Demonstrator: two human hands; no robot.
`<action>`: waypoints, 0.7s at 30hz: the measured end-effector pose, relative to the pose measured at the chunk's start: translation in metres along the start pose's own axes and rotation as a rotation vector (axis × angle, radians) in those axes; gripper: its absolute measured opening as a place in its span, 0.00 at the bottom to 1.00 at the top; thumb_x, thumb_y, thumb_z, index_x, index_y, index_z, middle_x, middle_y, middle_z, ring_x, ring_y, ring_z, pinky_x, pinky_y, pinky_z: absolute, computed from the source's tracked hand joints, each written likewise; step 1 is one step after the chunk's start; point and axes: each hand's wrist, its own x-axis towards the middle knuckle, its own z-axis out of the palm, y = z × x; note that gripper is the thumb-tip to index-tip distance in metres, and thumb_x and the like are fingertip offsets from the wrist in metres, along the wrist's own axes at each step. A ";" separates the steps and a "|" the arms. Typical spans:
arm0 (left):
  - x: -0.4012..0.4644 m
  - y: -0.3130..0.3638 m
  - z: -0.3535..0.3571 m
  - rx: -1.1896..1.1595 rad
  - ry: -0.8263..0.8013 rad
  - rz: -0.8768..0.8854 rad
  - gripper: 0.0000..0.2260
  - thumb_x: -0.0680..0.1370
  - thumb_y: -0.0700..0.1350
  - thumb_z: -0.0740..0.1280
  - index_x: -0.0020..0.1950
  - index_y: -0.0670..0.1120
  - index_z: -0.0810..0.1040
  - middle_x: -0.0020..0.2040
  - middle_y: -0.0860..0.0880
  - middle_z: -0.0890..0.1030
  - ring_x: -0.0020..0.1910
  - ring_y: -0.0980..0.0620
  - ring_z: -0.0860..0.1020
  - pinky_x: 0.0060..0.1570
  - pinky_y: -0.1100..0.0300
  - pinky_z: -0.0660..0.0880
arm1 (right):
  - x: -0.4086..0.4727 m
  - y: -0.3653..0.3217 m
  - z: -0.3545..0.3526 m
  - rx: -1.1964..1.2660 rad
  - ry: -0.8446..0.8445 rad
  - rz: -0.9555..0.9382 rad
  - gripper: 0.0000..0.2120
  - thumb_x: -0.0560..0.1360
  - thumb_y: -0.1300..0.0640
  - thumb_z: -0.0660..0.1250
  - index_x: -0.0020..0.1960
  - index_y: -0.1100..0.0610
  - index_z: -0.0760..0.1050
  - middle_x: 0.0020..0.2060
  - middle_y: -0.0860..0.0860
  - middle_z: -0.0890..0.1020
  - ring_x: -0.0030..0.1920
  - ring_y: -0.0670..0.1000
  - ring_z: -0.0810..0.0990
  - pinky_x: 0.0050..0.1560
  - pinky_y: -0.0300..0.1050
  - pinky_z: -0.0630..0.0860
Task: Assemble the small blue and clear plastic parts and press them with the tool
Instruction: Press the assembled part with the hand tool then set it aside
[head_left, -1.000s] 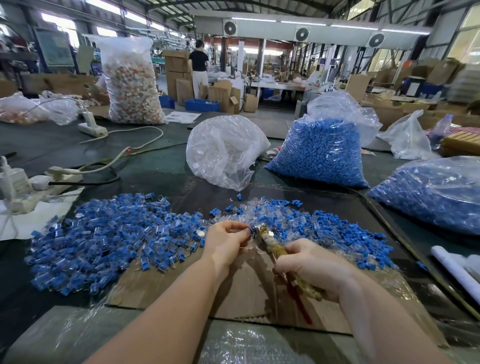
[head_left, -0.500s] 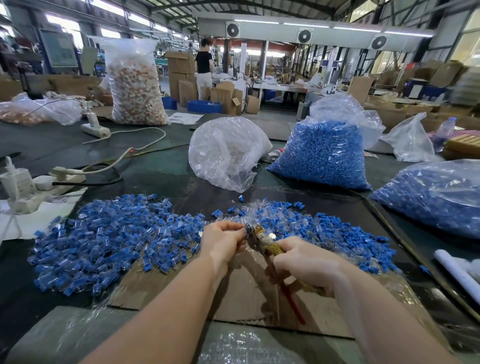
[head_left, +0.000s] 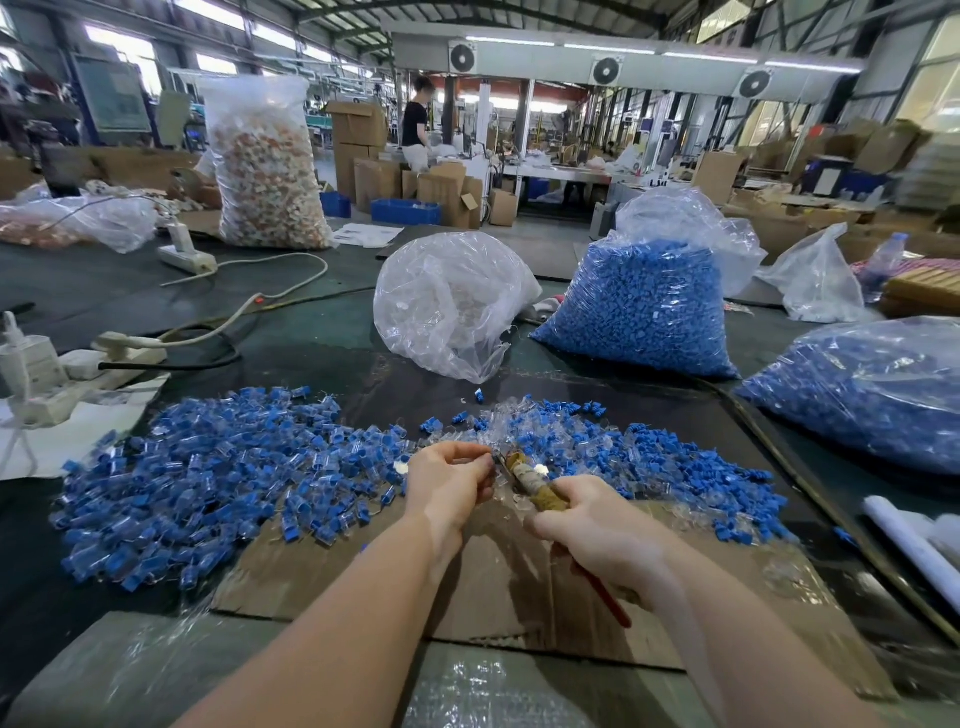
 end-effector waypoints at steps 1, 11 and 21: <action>0.001 0.000 -0.002 0.020 0.014 0.020 0.05 0.76 0.35 0.66 0.46 0.42 0.80 0.38 0.45 0.79 0.33 0.55 0.76 0.29 0.69 0.75 | -0.001 0.002 0.000 0.040 0.033 -0.009 0.02 0.75 0.61 0.63 0.47 0.55 0.71 0.32 0.48 0.75 0.21 0.39 0.70 0.23 0.31 0.65; 0.029 -0.009 -0.058 0.936 0.287 0.491 0.11 0.78 0.35 0.62 0.58 0.42 0.80 0.50 0.46 0.75 0.49 0.52 0.70 0.49 0.61 0.68 | 0.006 0.066 -0.019 -0.442 0.548 0.138 0.18 0.75 0.49 0.65 0.62 0.54 0.69 0.50 0.51 0.73 0.53 0.52 0.71 0.54 0.45 0.70; 0.014 -0.025 -0.018 0.885 0.040 0.621 0.11 0.78 0.37 0.64 0.59 0.44 0.78 0.54 0.50 0.76 0.53 0.56 0.70 0.56 0.68 0.64 | 0.006 0.103 -0.011 -0.721 0.689 0.258 0.32 0.75 0.36 0.58 0.73 0.51 0.59 0.64 0.52 0.71 0.65 0.53 0.68 0.64 0.46 0.68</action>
